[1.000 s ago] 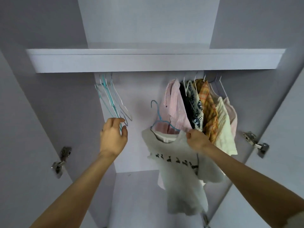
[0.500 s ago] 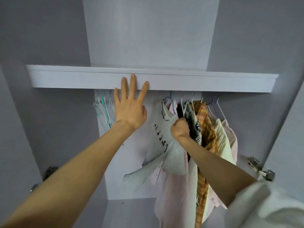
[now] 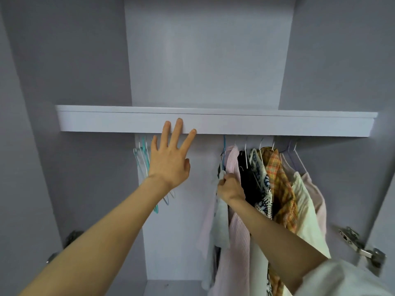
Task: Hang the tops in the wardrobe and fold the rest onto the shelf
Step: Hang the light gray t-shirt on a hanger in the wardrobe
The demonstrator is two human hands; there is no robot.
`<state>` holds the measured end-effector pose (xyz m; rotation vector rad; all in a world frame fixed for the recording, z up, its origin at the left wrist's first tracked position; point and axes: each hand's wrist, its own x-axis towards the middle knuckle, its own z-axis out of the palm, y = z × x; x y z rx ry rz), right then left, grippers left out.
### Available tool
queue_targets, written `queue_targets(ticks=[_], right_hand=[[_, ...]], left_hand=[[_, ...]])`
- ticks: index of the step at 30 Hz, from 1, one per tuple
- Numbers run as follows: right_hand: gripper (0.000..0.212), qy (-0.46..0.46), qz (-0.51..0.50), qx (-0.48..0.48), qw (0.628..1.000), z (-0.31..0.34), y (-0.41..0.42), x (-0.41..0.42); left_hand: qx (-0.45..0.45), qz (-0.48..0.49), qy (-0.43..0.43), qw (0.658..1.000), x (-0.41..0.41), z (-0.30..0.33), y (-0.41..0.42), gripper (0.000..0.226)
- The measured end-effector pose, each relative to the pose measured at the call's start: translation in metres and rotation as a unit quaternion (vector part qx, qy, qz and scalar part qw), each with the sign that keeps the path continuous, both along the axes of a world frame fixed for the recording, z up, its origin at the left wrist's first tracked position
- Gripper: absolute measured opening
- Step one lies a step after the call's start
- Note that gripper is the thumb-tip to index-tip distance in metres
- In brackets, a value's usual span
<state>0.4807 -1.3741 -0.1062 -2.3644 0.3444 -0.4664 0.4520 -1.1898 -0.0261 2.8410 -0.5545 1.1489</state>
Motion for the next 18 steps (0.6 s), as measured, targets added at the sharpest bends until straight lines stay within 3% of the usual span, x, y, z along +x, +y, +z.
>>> queue_targets(ticks=[4, 9, 14, 18], right_hand=[[0.03, -0.008, 0.058, -0.014, 0.998, -0.001, -0.002, -0.037], [0.022, 0.004, 0.172, 0.037, 0.984, -0.005, 0.012, -0.084], [0.028, 0.067, 0.343, 0.057, 0.935, -0.013, 0.052, -0.114], [0.026, 0.136, 0.486, 0.01, 0.863, -0.034, 0.107, -0.139]], left_hand=[[-0.067, -0.034, 0.065, 0.995, -0.024, -0.013, 0.01, 0.067], [-0.159, -0.031, 0.135, 0.978, -0.065, -0.045, 0.036, 0.055], [-0.23, 0.047, 0.192, 0.953, -0.122, -0.081, 0.075, 0.043], [-0.28, 0.144, 0.226, 0.922, -0.191, -0.117, 0.113, 0.039]])
